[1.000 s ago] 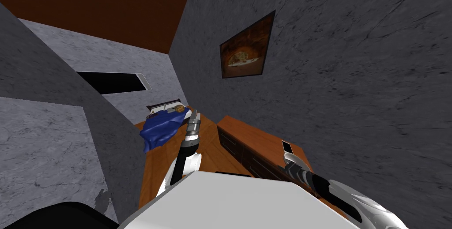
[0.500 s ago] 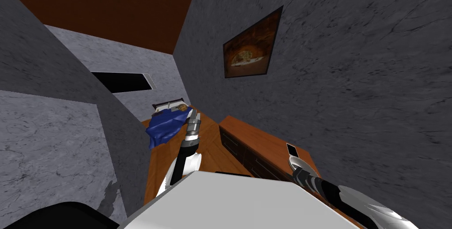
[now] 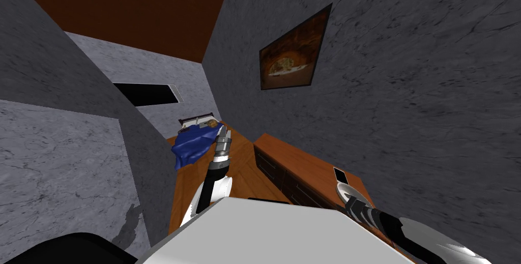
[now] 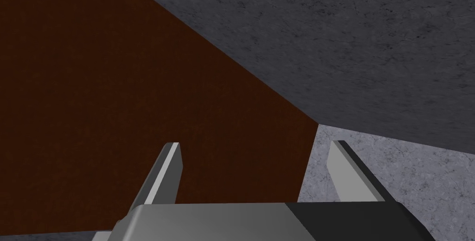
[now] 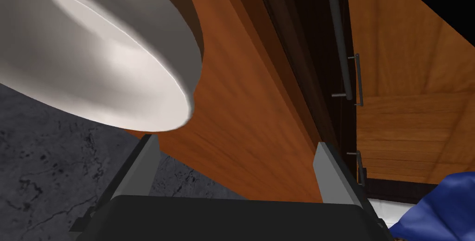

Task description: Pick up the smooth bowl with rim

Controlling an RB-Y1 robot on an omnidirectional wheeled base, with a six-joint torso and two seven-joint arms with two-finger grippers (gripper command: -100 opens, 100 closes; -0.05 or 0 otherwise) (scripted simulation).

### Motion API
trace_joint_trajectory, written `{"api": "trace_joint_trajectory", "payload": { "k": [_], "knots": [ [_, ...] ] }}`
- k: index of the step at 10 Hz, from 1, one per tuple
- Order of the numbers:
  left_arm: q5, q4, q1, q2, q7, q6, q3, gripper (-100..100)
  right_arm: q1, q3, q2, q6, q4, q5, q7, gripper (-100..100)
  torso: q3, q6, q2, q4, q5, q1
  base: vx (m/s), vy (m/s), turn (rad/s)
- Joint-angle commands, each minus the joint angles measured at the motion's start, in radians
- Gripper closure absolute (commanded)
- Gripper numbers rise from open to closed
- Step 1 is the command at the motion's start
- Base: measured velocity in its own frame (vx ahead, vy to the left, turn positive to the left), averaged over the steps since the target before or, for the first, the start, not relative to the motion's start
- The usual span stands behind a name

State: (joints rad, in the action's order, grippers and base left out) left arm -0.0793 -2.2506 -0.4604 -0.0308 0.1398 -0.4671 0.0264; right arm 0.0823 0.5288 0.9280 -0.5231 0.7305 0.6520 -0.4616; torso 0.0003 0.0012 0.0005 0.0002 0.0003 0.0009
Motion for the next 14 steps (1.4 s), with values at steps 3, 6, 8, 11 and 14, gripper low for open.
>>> {"api": "trace_joint_trajectory", "payload": {
  "k": [3,6,8,11,14],
  "knots": [
    [0.000,0.000,0.000,0.000,0.000,0.000,0.000,0,0.000,0.025,0.039,-0.017,-0.088,0.042,-0.027,-100,0.000,0.000,0.000,0.000,0.000,0.001,0.013,0.027,0.115],
    [0.000,0.000,0.000,0.000,0.000,0.000,0.000,0,-0.004,0.035,0.048,-0.026,-0.127,0.057,-0.040,-100,0.000,0.000,-0.001,0.000,0.000,0.001,0.013,0.021,0.077],
    [0.000,0.000,0.000,0.000,0.000,0.000,0.000,0,-0.005,0.036,0.017,0.000,-0.136,0.059,-0.050,-100,0.000,0.000,0.000,0.000,0.000,0.000,0.005,-0.021,0.030],
    [0.000,0.000,0.000,0.000,0.000,0.000,0.000,0,0.000,0.040,-0.003,0.025,-0.126,0.061,-0.049,-100,0.000,0.000,-0.001,0.000,-0.001,-0.005,0.013,-0.061,0.048],
    [0.000,0.000,0.000,0.000,0.000,0.000,0.000,0,0.000,0.039,-0.004,0.028,-0.126,0.060,-0.049,100,0.000,-0.001,0.000,0.000,-0.001,-0.001,0.000,-0.002,0.000]
  ]
}}
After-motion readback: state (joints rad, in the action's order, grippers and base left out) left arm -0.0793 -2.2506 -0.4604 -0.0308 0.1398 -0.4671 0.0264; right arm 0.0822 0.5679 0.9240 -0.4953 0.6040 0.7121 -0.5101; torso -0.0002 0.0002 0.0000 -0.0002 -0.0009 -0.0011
